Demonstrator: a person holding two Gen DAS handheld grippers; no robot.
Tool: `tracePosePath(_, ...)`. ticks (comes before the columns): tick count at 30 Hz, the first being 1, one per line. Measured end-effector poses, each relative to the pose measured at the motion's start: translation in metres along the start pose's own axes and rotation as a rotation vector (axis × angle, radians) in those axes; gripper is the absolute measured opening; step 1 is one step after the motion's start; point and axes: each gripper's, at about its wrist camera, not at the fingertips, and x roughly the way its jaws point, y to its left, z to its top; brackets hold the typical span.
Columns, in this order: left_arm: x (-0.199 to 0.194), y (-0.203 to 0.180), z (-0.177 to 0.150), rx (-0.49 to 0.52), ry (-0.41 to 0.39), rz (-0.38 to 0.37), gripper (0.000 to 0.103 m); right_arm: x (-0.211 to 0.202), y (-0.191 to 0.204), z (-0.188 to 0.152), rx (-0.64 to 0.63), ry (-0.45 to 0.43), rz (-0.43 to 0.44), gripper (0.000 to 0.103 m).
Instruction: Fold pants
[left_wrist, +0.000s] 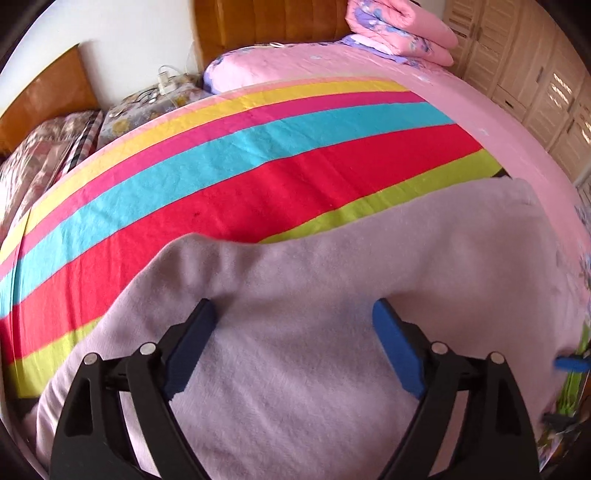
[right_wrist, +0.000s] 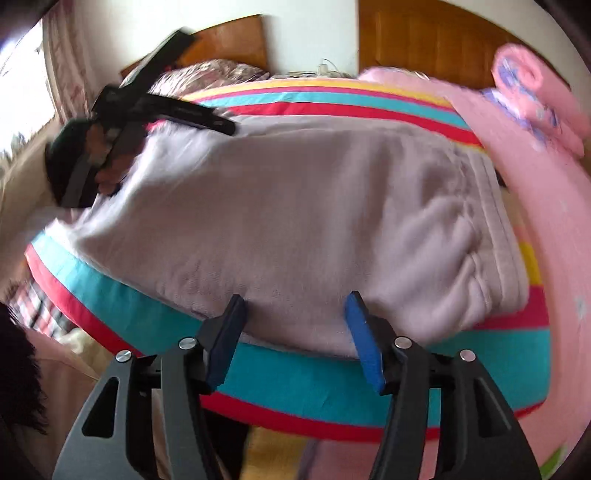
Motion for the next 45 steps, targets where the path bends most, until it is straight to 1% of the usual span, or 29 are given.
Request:
tracePosePath(3, -0.029, 0.017, -0.011, -0.074, -0.038, 0.035, 0.088, -0.016, 0.003, 0.010, 0.010, -0.009, -0.060, 0.056)
tracePosePath(7, -0.101, 0.074, -0.045, -0.191, -0.210, 0.050, 0.101, -0.030, 0.024, 0.039, -0.032, -0.088, -0.026, 0.056)
tracePosePath(8, -0.118, 0.098, -0.053, -0.234, -0.241, 0.077, 0.102, -0.030, 0.035, 0.051, -0.069, -0.113, -0.007, 0.056)
tracePosePath(10, -0.135, 0.148, -0.057, -0.306, -0.236, 0.172, 0.102, -0.023, 0.050, 0.068, -0.106, -0.140, 0.025, 0.056)
tracePosePath(12, -0.140, 0.194, -0.059, -0.386, -0.182, 0.292, 0.101, -0.011, 0.068, 0.089, -0.126, -0.156, 0.061, 0.058)
tracePosePath(13, -0.137, 0.225, -0.062, -0.441, -0.103, 0.376, 0.101, -0.004, 0.079, 0.098, -0.132, -0.160, 0.075, 0.059)
tracePosePath(14, -0.132, 0.246, -0.064, -0.465, -0.038, 0.418, 0.099, 0.000, 0.091, 0.103, -0.136, -0.162, 0.091, 0.059)
tracePosePath(15, -0.127, 0.262, -0.065, -0.467, 0.022, 0.446, 0.094, 0.006, 0.099, 0.110, -0.139, -0.162, 0.113, 0.059)
tracePosePath(17, -0.112, 0.281, -0.068, -0.420, 0.133, 0.508, 0.091, 0.014, 0.118, 0.114, -0.152, -0.160, 0.153, 0.060)
tracePosePath(20, -0.089, 0.283, -0.066, -0.328, 0.230, 0.513, 0.089, 0.025, 0.146, 0.119, -0.203, -0.136, 0.177, 0.062)
tracePosePath(22, -0.075, 0.287, -0.072, -0.294, 0.284, 0.552, 0.057, 0.028, 0.157, 0.121, -0.230, -0.124, 0.180, 0.062)
tracePosePath(23, -0.075, 0.291, -0.080, -0.315, 0.285, 0.556, 0.027, 0.029, 0.164, 0.125, -0.247, -0.119, 0.182, 0.062)
tracePosePath(24, -0.080, 0.294, -0.089, -0.356, 0.248, 0.536, 0.013, 0.030, 0.168, 0.126, -0.259, -0.120, 0.186, 0.062)
tracePosePath(26, -0.119, 0.306, -0.106, -0.462, 0.060, 0.444, 0.008, 0.031, 0.179, 0.131, -0.293, -0.120, 0.190, 0.062)
tracePosePath(27, -0.144, 0.307, -0.118, -0.498, -0.041, 0.416, 0.008, 0.032, 0.186, 0.134, -0.316, -0.120, 0.198, 0.062)
tracePosePath(28, -0.177, 0.307, -0.141, -0.549, -0.158, 0.389, 0.008, 0.034, 0.194, 0.136, -0.334, -0.121, 0.207, 0.062)
tracePosePath(29, -0.197, 0.307, -0.158, -0.587, -0.213, 0.369, 0.008, 0.037, 0.203, 0.140, -0.358, -0.120, 0.224, 0.062)
tracePosePath(31, -0.237, 0.309, -0.213, -0.684, -0.365, 0.266, 0.008, 0.045, 0.218, 0.144, -0.391, -0.114, 0.246, 0.062)
tracePosePath(32, -0.249, 0.313, -0.246, -0.748, -0.405, 0.220, 0.008, 0.052, 0.229, 0.149, -0.418, -0.106, 0.263, 0.062)
tracePosePath(34, -0.249, 0.318, -0.303, -0.828, -0.402, 0.189, 0.009, 0.067, 0.251, 0.157, -0.474, -0.090, 0.300, 0.062)
tracePosePath(35, -0.243, 0.321, -0.325, -0.852, -0.375, 0.204, 0.013, 0.076, 0.264, 0.163, -0.513, -0.077, 0.328, 0.062)
tracePosePath(36, -0.234, 0.324, -0.346, -0.882, -0.328, 0.221, 0.020, 0.083, 0.275, 0.169, -0.545, -0.065, 0.345, 0.061)
tracePosePath(37, -0.225, 0.328, -0.366, -0.918, -0.299, 0.206, 0.026, 0.090, 0.284, 0.174, -0.572, -0.061, 0.349, 0.054)
tracePosePath(38, -0.225, 0.329, -0.380, -0.940, -0.333, 0.166, 0.026, 0.099, 0.296, 0.183, -0.606, -0.059, 0.346, 0.048)
tracePosePath(39, -0.229, 0.331, -0.387, -0.945, -0.363, 0.146, 0.029, 0.107, 0.308, 0.194, -0.641, -0.053, 0.349, 0.047)
tracePosePath(40, -0.233, 0.330, -0.389, -0.939, -0.374, 0.151, 0.040, 0.111, 0.313, 0.201, -0.661, -0.057, 0.348, 0.045)
tracePosePath(41, -0.239, 0.329, -0.387, -0.930, -0.391, 0.179, 0.059, 0.118, 0.325, 0.212, -0.694, -0.071, 0.347, 0.044)
tracePosePath(42, -0.246, 0.328, -0.385, -0.925, -0.413, 0.209, 0.071, 0.123, 0.332, 0.220, -0.712, -0.070, 0.350, 0.042)
tracePosePath(45, -0.264, 0.326, -0.370, -0.889, -0.480, 0.211, 0.072, 0.146, 0.352, 0.243, -0.739, -0.044, 0.338, 0.040)
